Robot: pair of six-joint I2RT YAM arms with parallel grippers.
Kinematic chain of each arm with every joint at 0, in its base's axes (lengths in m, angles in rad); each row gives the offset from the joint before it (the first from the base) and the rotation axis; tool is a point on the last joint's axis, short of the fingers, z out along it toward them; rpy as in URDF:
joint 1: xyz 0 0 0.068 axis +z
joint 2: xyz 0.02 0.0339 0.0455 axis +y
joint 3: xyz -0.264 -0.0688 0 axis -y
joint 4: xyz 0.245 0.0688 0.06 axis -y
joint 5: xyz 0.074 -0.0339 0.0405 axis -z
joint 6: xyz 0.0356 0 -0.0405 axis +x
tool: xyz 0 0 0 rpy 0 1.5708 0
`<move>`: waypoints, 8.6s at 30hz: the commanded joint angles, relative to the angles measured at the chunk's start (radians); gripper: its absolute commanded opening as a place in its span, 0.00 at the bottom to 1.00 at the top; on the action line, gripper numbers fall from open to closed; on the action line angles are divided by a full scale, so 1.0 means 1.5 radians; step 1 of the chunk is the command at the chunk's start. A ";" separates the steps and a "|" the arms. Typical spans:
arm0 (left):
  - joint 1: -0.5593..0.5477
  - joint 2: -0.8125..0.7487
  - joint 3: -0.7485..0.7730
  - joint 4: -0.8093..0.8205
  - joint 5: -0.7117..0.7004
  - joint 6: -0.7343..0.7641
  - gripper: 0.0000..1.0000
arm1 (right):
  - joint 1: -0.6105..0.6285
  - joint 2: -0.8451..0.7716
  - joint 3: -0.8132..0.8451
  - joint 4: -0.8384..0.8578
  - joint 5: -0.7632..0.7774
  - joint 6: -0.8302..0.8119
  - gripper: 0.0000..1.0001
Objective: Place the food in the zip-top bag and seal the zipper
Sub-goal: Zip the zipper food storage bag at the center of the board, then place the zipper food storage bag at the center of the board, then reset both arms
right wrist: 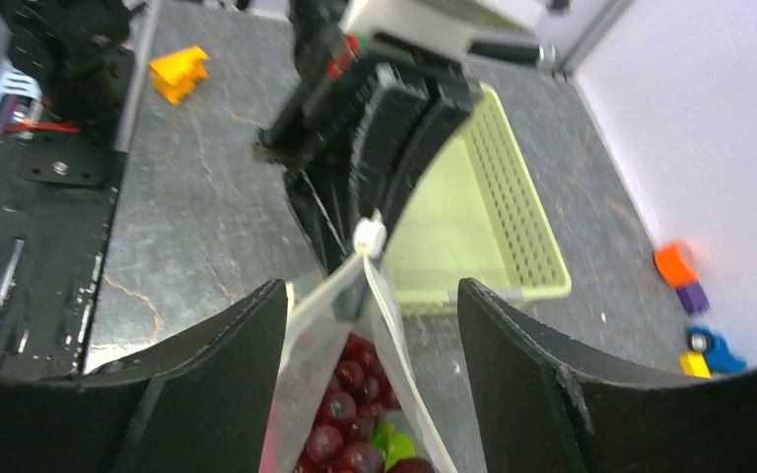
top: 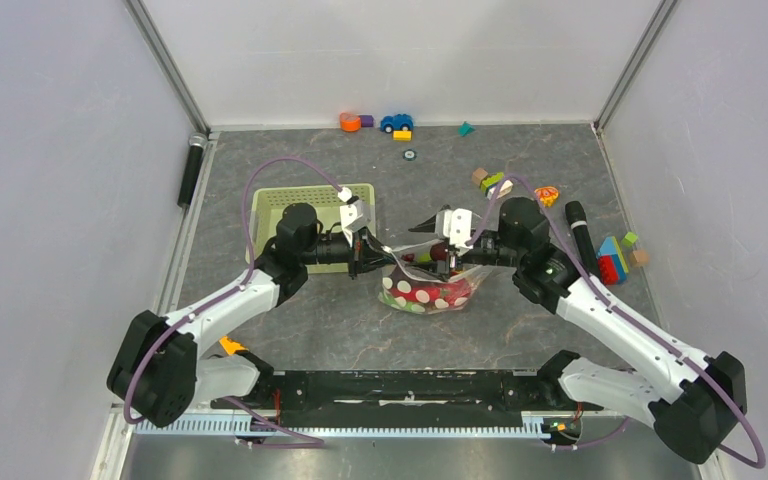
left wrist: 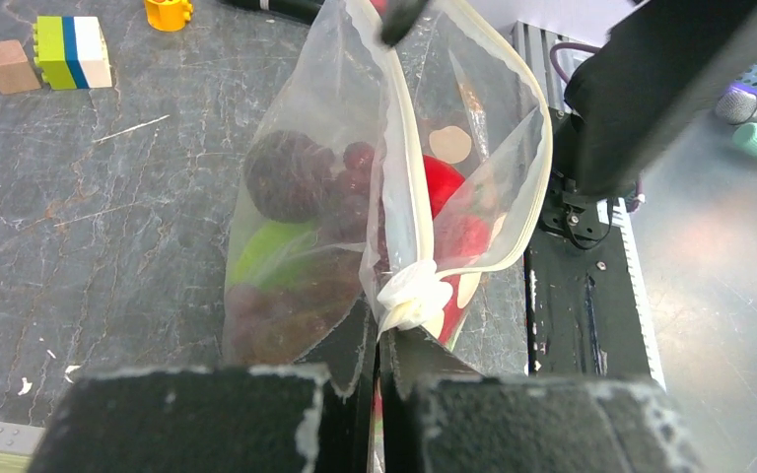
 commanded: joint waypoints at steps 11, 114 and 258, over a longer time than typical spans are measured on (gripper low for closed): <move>0.001 -0.020 0.025 -0.008 0.017 -0.009 0.02 | 0.021 0.133 0.142 -0.014 -0.078 0.050 0.62; 0.001 -0.389 -0.196 -0.069 -0.515 -0.259 0.02 | 0.046 0.037 -0.005 -0.040 0.309 0.086 0.00; 0.000 -0.465 0.027 -0.587 -0.935 -0.365 1.00 | -0.290 -0.478 -0.301 0.017 0.843 0.419 0.98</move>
